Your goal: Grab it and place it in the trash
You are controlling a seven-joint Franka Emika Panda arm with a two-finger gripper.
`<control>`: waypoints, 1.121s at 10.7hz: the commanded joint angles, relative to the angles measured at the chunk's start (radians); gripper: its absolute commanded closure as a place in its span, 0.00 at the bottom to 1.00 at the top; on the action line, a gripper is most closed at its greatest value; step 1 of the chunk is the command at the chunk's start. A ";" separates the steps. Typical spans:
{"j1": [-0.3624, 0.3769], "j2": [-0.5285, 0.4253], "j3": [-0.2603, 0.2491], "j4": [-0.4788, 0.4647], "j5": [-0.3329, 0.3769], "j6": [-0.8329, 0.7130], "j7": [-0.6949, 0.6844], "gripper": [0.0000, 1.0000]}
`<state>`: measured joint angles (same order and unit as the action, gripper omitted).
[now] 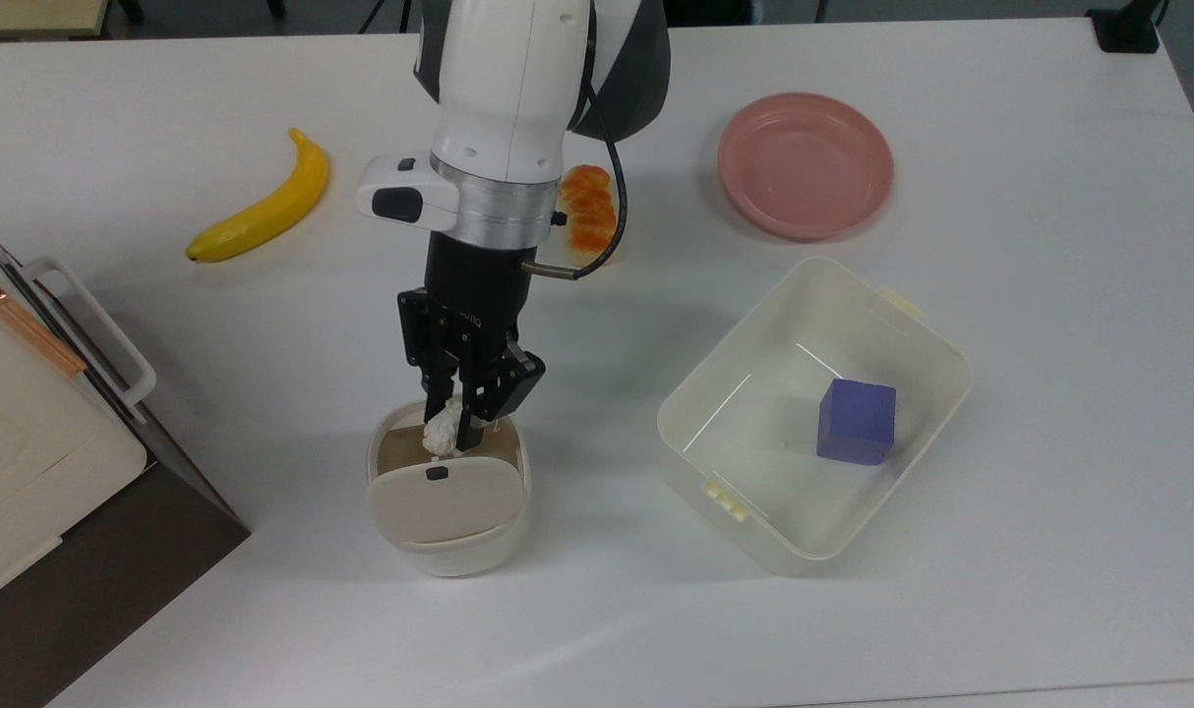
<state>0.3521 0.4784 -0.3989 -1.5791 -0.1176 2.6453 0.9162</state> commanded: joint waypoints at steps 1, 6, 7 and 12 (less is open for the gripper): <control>0.004 -0.079 0.024 -0.018 0.004 -0.252 -0.270 0.00; 0.002 -0.182 -0.073 0.132 0.222 -0.968 -0.974 0.00; 0.002 -0.204 -0.101 0.143 0.225 -1.014 -1.028 0.00; 0.011 -0.337 -0.129 0.107 0.172 -1.046 -0.864 0.00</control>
<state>0.3422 0.2029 -0.5507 -1.4298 0.0911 1.6016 -0.0527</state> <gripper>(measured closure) 0.000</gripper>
